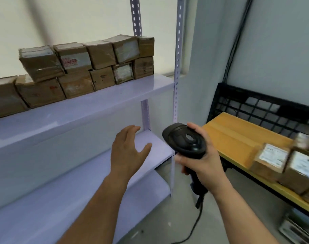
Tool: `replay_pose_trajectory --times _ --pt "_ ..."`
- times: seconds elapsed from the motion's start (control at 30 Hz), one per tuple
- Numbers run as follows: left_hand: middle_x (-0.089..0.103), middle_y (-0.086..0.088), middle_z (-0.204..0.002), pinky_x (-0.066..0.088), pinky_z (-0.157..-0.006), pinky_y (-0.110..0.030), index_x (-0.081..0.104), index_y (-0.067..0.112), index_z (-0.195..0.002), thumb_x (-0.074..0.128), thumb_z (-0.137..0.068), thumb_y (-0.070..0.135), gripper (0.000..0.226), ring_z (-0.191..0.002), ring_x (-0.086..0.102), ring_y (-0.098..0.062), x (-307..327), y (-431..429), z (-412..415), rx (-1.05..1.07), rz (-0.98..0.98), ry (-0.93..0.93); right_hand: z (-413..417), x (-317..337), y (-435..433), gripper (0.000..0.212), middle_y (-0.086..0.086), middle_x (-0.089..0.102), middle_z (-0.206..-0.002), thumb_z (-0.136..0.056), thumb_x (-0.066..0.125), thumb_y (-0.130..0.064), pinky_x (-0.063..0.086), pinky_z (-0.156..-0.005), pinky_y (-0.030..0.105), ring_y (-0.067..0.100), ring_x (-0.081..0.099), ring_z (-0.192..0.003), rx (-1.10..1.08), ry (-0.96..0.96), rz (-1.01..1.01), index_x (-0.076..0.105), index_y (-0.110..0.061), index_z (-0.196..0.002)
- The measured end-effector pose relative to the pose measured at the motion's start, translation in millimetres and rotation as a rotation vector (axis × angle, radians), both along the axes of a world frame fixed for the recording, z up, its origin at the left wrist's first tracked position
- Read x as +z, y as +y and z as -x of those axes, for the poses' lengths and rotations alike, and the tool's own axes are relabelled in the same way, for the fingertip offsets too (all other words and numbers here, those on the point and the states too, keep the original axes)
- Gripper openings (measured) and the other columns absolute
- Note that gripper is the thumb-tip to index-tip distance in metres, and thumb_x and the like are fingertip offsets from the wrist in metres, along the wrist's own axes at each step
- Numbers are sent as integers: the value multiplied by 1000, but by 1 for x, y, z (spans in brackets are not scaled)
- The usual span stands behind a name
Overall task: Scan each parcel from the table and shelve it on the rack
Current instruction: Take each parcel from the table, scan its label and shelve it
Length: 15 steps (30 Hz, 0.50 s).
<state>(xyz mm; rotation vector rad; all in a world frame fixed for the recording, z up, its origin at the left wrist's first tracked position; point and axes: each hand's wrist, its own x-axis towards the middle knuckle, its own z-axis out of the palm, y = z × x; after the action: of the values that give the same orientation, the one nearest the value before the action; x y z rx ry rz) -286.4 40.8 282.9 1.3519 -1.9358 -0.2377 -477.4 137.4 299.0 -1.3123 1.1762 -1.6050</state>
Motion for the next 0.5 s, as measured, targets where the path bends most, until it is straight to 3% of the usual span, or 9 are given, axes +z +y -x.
replay_pose_trajectory --times 0.13,0.27,0.37,0.5 --pt "51 -6 -137 30 -104 -30 53 13 -131 74 -82 36 58 -127 45 -27 -8 17 58 -79 -14 -14 50 -6 29 85 -14 64 -111 -69 82 11 57 -52 42 32 67 -72 -68 33 -3 56 -53 -120" --pt "53 -4 -135 32 -101 -31 55 13 -129 67 -78 44 61 -125 46 -26 -9 38 124 -171 -34 -2 101 -8 62 81 0 63 -117 -61 86 -6 52 -47 33 13 66 -69 -149 25 0 56 -52 -121" --pt "53 -5 -135 33 -100 -31 55 12 -129 69 -79 44 61 -125 46 -25 -11 52 173 -243 -41 0 138 -10 87 81 6 62 -120 -58 86 -18 52 -48 29 15 65 -74 -207 48 0 53 -49 -126" --pt "52 -4 -134 34 -101 -31 54 14 -131 64 -79 51 65 -125 46 -24 -14 73 232 -354 -54 17 182 -13 122 83 0 62 -118 -68 86 0 54 -48 38 18 65 -62 -306 87 -23 52 -45 -128"
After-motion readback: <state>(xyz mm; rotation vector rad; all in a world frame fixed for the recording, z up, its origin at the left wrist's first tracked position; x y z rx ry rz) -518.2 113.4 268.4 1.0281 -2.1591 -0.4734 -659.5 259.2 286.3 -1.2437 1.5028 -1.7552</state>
